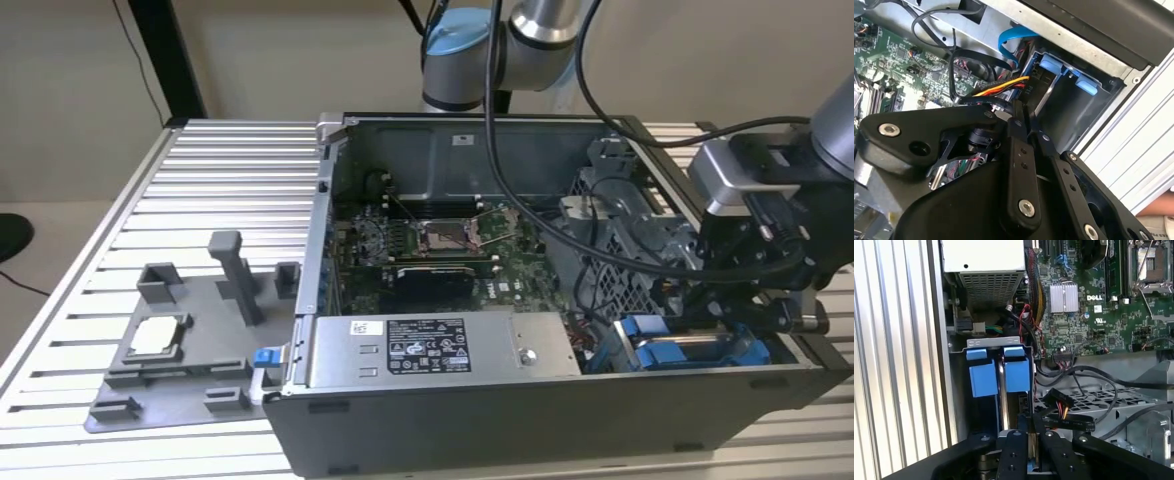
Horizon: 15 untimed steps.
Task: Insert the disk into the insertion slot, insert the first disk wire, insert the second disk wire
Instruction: 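Insert the second disk wire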
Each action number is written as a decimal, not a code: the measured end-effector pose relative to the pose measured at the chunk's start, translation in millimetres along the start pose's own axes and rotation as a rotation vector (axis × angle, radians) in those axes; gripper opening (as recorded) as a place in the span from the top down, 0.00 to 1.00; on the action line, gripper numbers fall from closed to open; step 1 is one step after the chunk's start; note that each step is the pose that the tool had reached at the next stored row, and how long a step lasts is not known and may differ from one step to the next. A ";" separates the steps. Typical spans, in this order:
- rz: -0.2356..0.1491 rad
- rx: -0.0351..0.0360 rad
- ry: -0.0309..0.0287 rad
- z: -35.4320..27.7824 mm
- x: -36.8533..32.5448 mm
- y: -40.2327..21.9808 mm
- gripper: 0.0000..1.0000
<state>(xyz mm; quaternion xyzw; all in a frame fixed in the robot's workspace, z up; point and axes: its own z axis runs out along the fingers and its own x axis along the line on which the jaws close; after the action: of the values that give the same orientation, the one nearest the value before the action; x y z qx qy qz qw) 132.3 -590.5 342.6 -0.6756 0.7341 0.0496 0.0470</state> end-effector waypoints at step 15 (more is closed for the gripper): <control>-0.013 -0.0004 0.0001 3.4 0.4 -0.1 1.00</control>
<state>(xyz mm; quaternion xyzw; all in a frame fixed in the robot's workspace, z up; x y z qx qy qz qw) 132.3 -590.5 339.2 -0.6802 0.7298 0.0495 0.0472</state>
